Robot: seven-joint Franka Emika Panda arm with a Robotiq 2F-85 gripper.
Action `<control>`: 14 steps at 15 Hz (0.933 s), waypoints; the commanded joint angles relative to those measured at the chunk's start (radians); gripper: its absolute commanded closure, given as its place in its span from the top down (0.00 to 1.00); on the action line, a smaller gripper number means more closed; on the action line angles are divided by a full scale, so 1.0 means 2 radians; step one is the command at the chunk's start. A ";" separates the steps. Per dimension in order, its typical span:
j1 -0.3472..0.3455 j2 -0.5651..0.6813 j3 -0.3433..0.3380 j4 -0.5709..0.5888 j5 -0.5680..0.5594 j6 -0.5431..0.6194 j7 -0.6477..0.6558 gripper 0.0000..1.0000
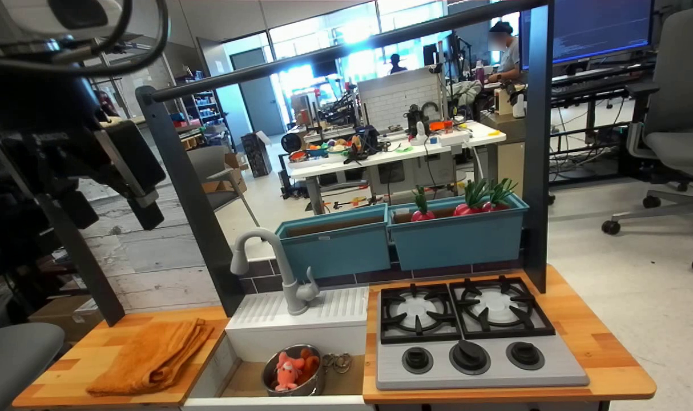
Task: Use the towel to wipe the left side of the countertop, remove two plush toys from the silver pot and put them on the stove, place one plush toy from the pot on the left side of the countertop
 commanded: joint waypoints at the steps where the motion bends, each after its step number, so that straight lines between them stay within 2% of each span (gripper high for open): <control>1: 0.009 0.011 -0.007 0.003 0.021 0.014 -0.007 1.00; 5: 0.010 0.029 -0.009 0.015 0.039 0.024 -0.013 1.00; 7: 0.006 0.047 -0.003 0.021 -0.015 0.042 0.042 1.00; 9: 0.008 0.083 0.005 0.052 -0.071 0.032 0.106 1.00; 11: 0.021 0.124 0.013 0.094 -0.099 0.017 0.154 1.00; 14: 0.048 0.197 0.036 0.174 -0.050 -0.003 0.168 1.00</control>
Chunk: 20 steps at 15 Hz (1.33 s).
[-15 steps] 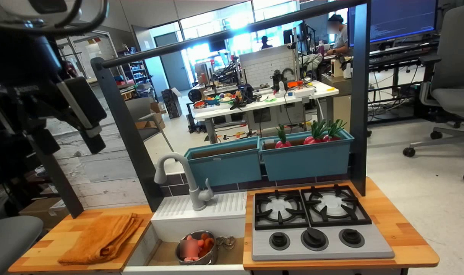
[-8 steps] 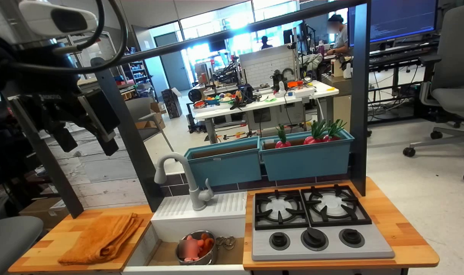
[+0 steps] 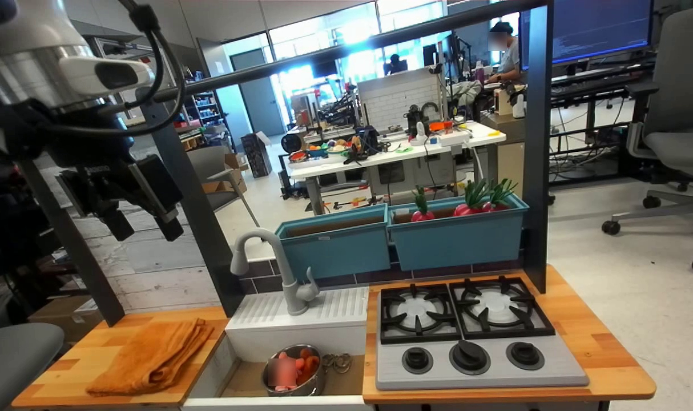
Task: Use the towel to wipe the left side of the countertop, remove two plush toys from the silver pot and put them on the stove, place one plush toy from the pot on the left side of the countertop
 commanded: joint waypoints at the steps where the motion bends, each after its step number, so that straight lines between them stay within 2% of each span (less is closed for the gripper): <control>1: 0.029 0.105 0.026 0.112 0.040 -0.032 0.029 1.00; 4: 0.067 0.194 0.022 0.185 0.026 -0.042 0.084 1.00; 7: 0.118 0.286 -0.013 0.246 -0.009 -0.024 0.142 1.00; 9: 0.135 0.333 -0.022 0.280 -0.015 -0.017 0.147 1.00; 10: 0.134 0.343 -0.018 0.287 -0.006 -0.018 0.138 1.00; 11: 0.130 0.313 -0.015 0.250 0.004 -0.016 0.131 1.00; 13: 0.135 0.343 -0.017 0.274 0.004 -0.015 0.131 1.00; 17: 0.129 0.349 -0.020 0.276 0.011 -0.003 0.135 1.00; 20: 0.138 0.384 -0.022 0.301 0.009 -0.013 0.140 1.00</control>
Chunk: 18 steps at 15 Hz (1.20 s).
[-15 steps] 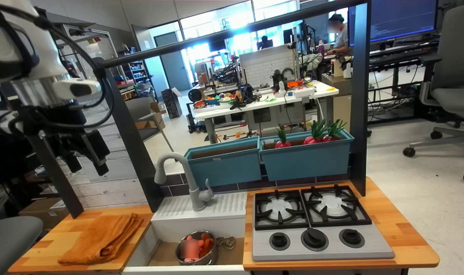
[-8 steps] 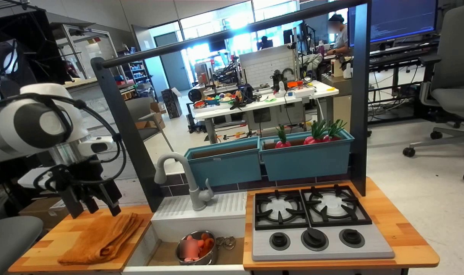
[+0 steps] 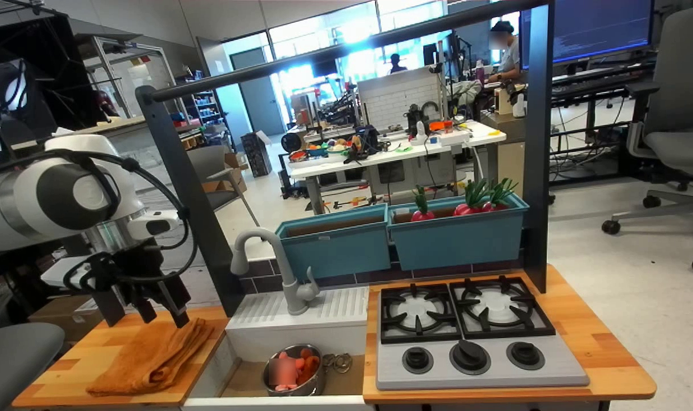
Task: Use the towel to wipe the left side of the countertop, remove two plush toys from the silver pot and put them on the stove, place one plush toy from the pot on the left side of the countertop
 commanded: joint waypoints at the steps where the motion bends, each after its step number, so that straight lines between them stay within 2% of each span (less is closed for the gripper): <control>1: 0.016 0.044 -0.006 0.030 0.004 -0.001 0.008 1.00; 8: 0.081 0.136 -0.028 0.129 -0.005 0.025 0.043 1.00; 11: 0.098 0.164 -0.035 0.176 -0.004 0.010 0.053 1.00; 14: 0.098 0.202 -0.036 0.223 -0.004 -0.026 0.052 1.00; 15: 0.095 0.168 -0.028 0.177 -0.001 0.000 0.046 1.00; 18: 0.094 0.189 -0.029 0.203 -0.002 -0.013 0.047 1.00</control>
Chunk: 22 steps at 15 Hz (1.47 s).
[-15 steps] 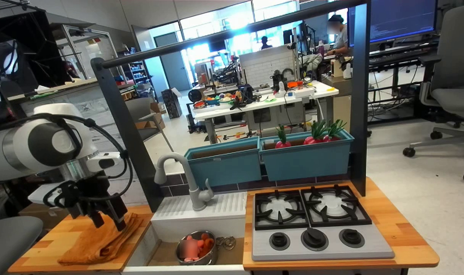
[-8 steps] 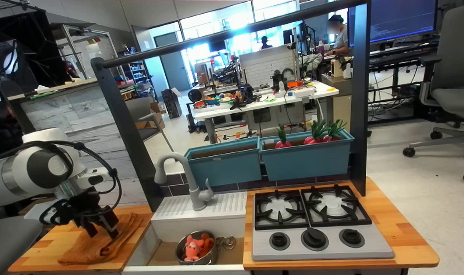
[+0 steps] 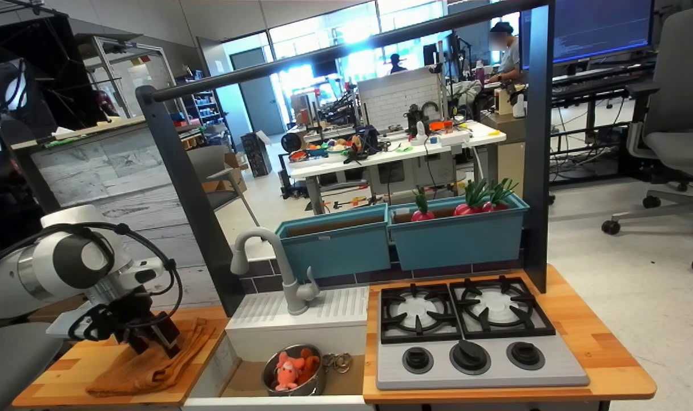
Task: Use the towel to wipe the left side of the countertop, remove two plush toys from the silver pot and put them on the stove, place one plush toy from the pot on the left side of the countertop
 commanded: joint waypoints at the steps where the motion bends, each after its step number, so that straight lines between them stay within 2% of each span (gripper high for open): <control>1: -0.001 -0.001 -0.003 -0.006 0.003 0.012 0.007 1.00; 4: 0.007 0.014 0.003 0.008 0.020 0.022 0.043 1.00; 8: 0.025 0.023 0.016 0.017 0.008 0.027 0.041 1.00; 11: 0.051 0.036 0.026 0.037 0.006 0.036 0.044 1.00; 14: 0.078 0.066 0.014 0.082 0.005 0.042 0.063 1.00; 17: 0.068 0.094 -0.006 0.131 0.013 0.026 0.095 1.00; 20: 0.038 0.094 -0.027 0.124 0.017 0.029 0.132 1.00; 22: 0.014 0.081 -0.036 0.096 0.019 0.028 0.155 1.00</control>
